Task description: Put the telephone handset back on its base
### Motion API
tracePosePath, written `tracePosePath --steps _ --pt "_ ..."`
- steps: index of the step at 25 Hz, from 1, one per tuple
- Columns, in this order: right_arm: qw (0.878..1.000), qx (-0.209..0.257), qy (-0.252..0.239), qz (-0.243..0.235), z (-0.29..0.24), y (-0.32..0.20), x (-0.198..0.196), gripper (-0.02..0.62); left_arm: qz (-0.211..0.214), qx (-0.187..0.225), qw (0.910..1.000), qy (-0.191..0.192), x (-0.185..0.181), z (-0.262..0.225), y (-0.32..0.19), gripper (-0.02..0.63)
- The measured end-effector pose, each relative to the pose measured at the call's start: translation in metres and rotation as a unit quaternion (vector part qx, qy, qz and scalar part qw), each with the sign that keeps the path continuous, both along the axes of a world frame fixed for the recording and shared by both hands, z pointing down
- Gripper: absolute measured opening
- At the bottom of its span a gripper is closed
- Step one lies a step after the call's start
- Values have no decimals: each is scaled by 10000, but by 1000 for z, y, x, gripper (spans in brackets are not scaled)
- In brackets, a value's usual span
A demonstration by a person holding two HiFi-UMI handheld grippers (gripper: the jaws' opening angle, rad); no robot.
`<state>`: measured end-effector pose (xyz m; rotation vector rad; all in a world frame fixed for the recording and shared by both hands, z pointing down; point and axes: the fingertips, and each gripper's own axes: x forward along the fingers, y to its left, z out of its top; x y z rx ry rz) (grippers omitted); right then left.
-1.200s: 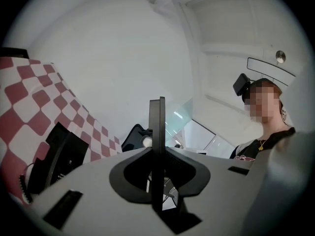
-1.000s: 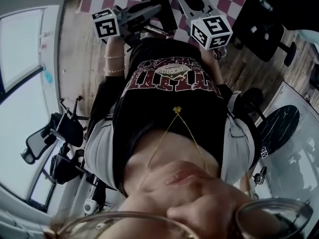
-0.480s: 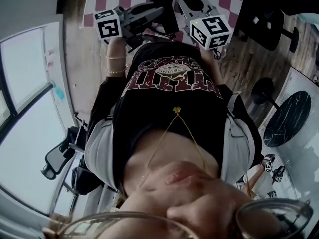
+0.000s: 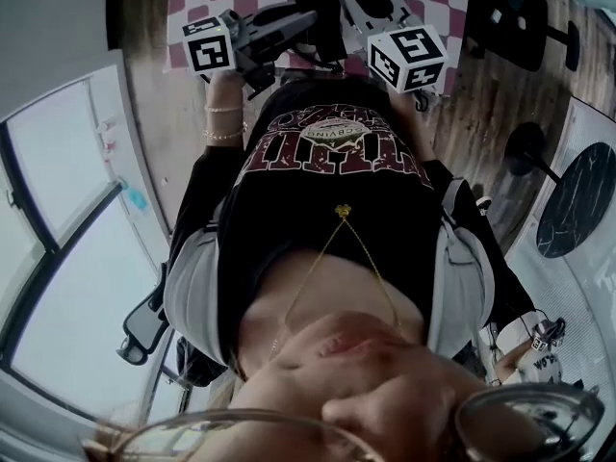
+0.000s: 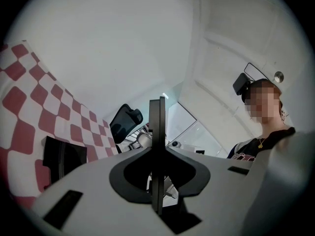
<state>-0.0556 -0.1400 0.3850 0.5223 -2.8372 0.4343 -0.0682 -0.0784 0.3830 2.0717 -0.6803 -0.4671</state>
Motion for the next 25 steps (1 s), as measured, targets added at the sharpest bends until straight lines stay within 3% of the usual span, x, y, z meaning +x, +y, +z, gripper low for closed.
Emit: tracePosePath --steps 15,25 --pt "9978 -55 113 648 16 1 20 21 607 -154 9980 1 5 21 0 80" --pt "9920 -68 139 1252 14 -9 2 20 1115 -260 9934 -32 -23 27 -10 80"
